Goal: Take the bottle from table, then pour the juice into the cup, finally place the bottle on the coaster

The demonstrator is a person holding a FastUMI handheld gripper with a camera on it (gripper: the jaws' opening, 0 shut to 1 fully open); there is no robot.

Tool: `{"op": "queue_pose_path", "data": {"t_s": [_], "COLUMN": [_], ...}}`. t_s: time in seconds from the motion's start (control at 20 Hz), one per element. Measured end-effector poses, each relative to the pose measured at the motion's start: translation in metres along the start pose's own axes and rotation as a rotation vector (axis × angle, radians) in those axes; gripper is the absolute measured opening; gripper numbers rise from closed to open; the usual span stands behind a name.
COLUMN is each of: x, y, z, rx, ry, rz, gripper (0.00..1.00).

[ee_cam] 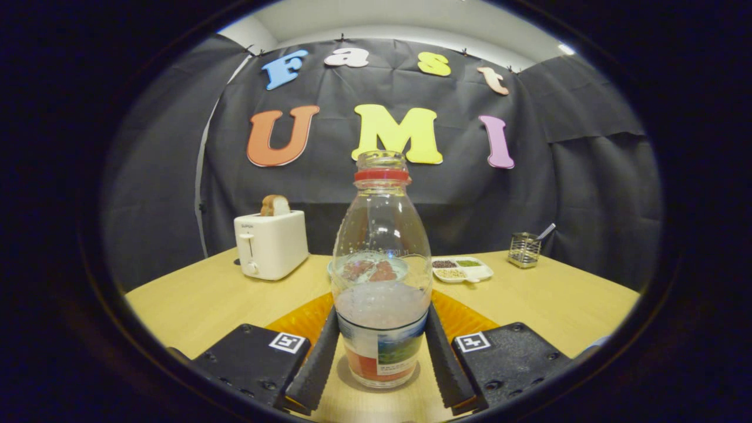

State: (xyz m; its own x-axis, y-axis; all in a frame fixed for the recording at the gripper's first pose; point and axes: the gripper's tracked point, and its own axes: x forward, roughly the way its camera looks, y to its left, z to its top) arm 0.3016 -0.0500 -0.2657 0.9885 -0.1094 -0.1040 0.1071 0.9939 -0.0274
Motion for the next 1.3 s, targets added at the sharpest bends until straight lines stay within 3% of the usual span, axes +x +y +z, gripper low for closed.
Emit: {"op": "queue_pose_path", "data": {"t_s": [0.6,0.75,1.3], "x": [0.009,0.007,-0.026], "y": [0.009,0.006,0.003], "z": [-0.017,-0.018,0.026], "rx": [-0.003,-0.008,-0.006], "ry": [0.022,0.033,-0.012], "rz": [0.014,0.008,-0.007], "gripper": [0.83,0.98,0.98]}}
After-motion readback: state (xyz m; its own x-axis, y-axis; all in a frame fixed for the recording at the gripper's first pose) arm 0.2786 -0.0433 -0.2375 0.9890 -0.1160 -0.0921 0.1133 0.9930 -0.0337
